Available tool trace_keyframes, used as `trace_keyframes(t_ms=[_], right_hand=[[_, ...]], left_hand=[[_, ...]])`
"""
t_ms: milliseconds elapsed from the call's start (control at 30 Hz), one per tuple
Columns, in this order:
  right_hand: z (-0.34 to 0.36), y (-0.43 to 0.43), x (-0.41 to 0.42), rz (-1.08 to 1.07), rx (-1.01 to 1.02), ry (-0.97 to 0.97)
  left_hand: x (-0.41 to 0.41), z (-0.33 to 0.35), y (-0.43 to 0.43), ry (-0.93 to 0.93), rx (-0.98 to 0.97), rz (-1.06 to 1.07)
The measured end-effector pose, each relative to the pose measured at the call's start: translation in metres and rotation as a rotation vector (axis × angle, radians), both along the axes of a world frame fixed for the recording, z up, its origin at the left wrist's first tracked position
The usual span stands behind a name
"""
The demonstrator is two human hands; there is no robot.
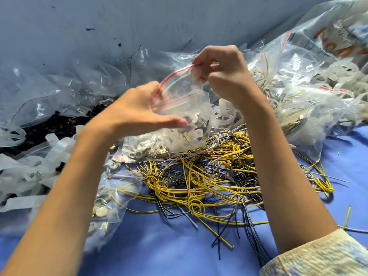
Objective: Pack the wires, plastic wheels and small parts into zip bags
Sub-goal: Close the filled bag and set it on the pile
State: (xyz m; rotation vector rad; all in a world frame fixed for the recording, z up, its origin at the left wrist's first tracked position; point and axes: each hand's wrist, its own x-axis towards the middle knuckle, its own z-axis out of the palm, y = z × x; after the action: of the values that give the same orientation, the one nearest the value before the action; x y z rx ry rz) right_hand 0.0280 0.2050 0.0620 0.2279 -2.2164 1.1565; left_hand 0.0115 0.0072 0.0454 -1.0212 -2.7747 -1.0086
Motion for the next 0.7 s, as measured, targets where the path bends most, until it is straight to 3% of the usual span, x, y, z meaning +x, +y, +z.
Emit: trace_keyframes(t_ms=[133,233,300,367,467,600,700], right_hand=[[0.000,-0.008,0.000,0.104,-0.053,-0.018],[0.001,0.001,0.008,0.260,-0.029,-0.214],[0.001,0.006,0.013,0.309,0.106,-0.364],[-0.001,0.005,0.011,0.272,0.265,-0.396],[-0.001,0.001,0.008,0.233,0.316,-0.359],[-0.005,0.001,0.007,0.127,0.380,-0.310],[-0.009,0.010,0.003,-0.007,0.273,-0.304]], left_hand=[[0.001,-0.013,0.018,0.188,0.039,0.125],[-0.004,-0.011,0.017,0.260,0.249,0.285],[-0.006,-0.007,0.013,0.271,0.404,0.335],[-0.006,-0.002,0.010,0.255,0.528,0.319],[-0.004,0.003,0.011,0.211,0.468,0.227],[-0.007,-0.002,0.013,0.085,0.236,0.215],[-0.009,-0.005,0.013,0.097,0.150,0.219]])
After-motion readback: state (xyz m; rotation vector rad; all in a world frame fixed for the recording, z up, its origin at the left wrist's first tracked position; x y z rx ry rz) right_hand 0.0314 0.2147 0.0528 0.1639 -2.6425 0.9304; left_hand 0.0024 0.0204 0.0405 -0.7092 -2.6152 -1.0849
